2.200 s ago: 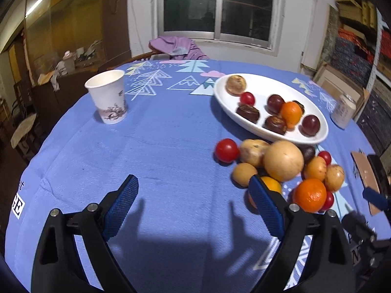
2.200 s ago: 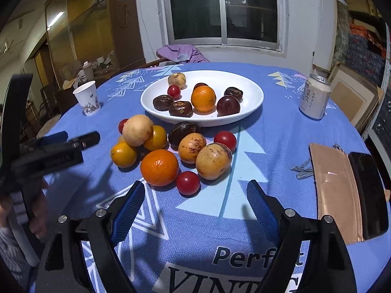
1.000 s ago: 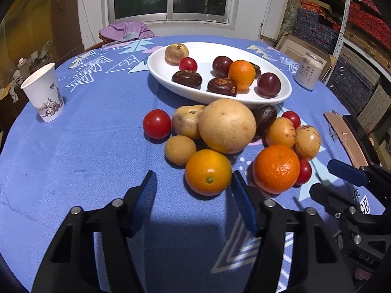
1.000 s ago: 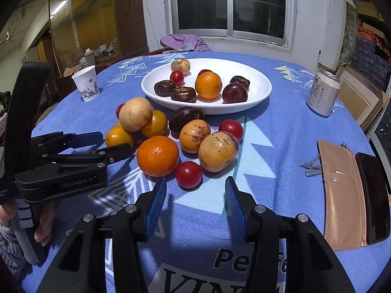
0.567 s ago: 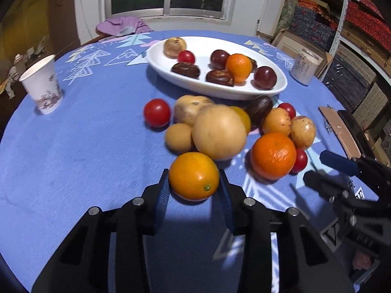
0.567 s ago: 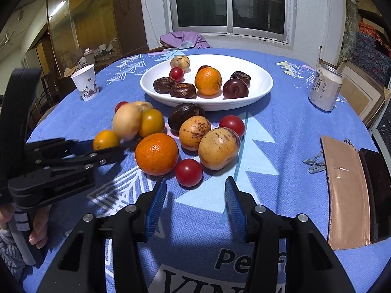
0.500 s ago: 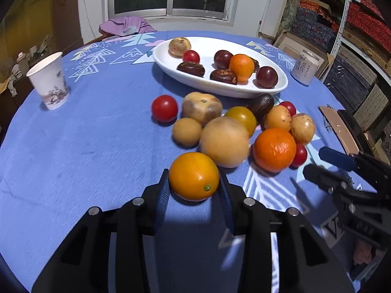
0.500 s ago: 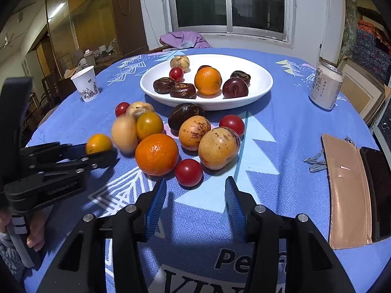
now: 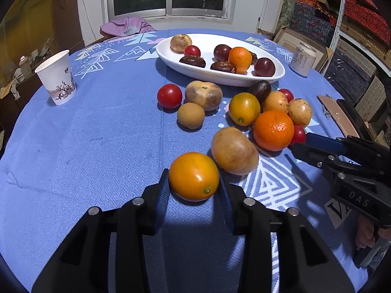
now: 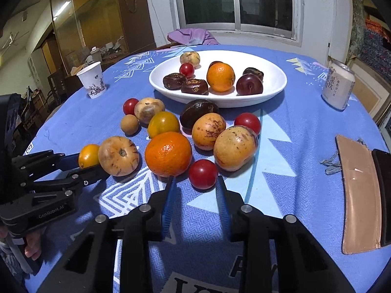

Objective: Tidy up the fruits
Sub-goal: 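Grasp a red cherry tomato with the right tool while the left tool holds the citrus, then carry the citrus and tomato over the white plate and open both tools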

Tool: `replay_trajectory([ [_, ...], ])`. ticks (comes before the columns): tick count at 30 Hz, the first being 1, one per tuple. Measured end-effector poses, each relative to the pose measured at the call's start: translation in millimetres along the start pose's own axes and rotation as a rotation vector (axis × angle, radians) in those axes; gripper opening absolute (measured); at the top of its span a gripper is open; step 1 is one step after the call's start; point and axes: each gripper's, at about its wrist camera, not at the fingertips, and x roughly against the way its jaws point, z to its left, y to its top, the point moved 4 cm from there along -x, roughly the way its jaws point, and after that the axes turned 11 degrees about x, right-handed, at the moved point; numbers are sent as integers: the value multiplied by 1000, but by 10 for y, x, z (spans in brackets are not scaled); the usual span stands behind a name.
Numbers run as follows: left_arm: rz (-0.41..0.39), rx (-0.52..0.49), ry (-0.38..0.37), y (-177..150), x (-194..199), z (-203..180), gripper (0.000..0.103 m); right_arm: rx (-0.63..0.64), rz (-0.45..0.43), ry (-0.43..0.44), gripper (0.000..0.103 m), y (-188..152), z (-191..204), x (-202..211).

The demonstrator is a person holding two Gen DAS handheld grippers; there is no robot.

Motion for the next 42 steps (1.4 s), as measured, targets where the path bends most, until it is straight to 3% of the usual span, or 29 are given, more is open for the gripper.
replay_trajectory([
  [9, -2, -14, 2, -6, -1, -25, 38, -48, 5, 10, 33, 31, -78, -69],
  [12, -2, -14, 2, -7, 0, -27, 38, -64, 20, 23, 26, 19, -107, -104],
  [18, -1, 2, -14, -4, 15, -8, 38, -53, 14, 13, 26, 0, -85, -67],
  [23, -54, 34, -7, 48, 132, 53, 38, -52, -12, -14, 26, -5, -120, 19],
  [28, -101, 65, -11, 118, 276, 123, 38, -56, -95, -27, 26, 60, -158, 257],
  [36, -122, 70, -41, 712, 244, -60, 38, -127, -134, -73, 25, 281, -512, 420],
  [42, -133, 91, -13, 1281, -24, -136, 38, -153, -139, -83, 25, 727, -776, 333],
])
